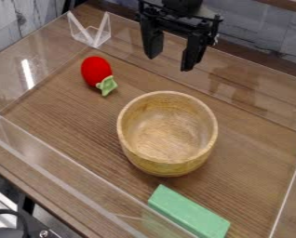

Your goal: Move the red fruit to the right side of the table

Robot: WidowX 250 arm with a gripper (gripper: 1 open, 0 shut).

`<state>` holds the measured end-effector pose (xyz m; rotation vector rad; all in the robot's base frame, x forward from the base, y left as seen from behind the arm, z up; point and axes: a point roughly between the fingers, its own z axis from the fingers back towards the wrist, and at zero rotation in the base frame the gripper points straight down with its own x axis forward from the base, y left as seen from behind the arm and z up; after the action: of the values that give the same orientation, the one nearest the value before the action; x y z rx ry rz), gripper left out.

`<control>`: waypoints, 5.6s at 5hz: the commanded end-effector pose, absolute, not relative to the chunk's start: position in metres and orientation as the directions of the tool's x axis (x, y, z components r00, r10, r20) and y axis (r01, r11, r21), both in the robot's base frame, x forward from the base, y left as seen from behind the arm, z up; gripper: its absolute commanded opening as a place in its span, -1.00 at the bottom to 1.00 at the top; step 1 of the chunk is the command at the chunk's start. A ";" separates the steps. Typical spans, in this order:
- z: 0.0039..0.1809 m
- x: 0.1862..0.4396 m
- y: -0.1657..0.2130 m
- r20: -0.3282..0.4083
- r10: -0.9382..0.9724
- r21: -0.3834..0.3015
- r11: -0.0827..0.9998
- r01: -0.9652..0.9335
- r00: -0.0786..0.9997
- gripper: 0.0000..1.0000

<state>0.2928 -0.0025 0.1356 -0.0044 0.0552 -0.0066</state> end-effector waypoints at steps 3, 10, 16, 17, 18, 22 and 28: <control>0.131 0.286 -0.002 -0.108 0.048 0.003 0.999 -0.048 0.993 1.00; 0.124 0.298 0.123 -0.032 0.200 0.036 0.979 -0.199 0.979 1.00; 0.080 0.295 0.174 -0.007 0.460 0.041 0.887 -0.460 0.888 1.00; 0.077 0.296 0.184 0.001 0.502 0.040 0.864 -0.502 0.865 1.00; 0.074 0.302 0.188 0.012 0.536 0.036 0.844 -0.536 0.844 1.00; 0.076 0.318 0.167 0.026 0.565 0.020 0.824 -0.566 0.825 -1.00; 0.067 0.342 0.137 -0.014 0.770 -0.006 0.638 -0.770 0.638 1.00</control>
<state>0.3377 0.1362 0.0463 -0.0110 0.0719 0.8804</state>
